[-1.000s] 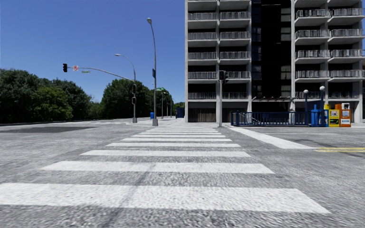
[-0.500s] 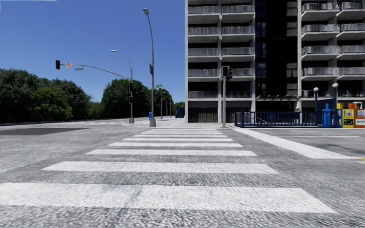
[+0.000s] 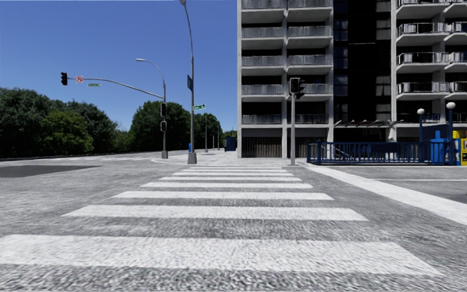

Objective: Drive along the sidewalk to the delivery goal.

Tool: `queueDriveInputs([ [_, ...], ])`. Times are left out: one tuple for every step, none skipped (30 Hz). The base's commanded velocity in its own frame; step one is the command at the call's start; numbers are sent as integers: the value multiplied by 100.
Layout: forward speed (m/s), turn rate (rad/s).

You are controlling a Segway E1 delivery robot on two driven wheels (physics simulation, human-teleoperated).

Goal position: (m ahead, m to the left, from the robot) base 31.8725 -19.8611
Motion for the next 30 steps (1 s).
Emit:
queueDriveInputs([
  [200, 0],
  [200, 0],
  [200, 0],
  [200, 0],
  [200, 0],
  [200, 0],
  [200, 0],
  [200, 0],
  [200, 0],
  [200, 0],
  [200, 0],
  [200, 0],
  [200, 0],
  [200, 0],
  [200, 0],
  [200, 0],
  [200, 0],
  [200, 0],
  [200, 0],
  [200, 0],
  [200, 0],
  [200, 0],
  [200, 0],
  [200, 0],
  [200, -2],
  [200, -15],
  [200, -20],
  [200, -20],
  [200, -21],
  [200, -21],
])
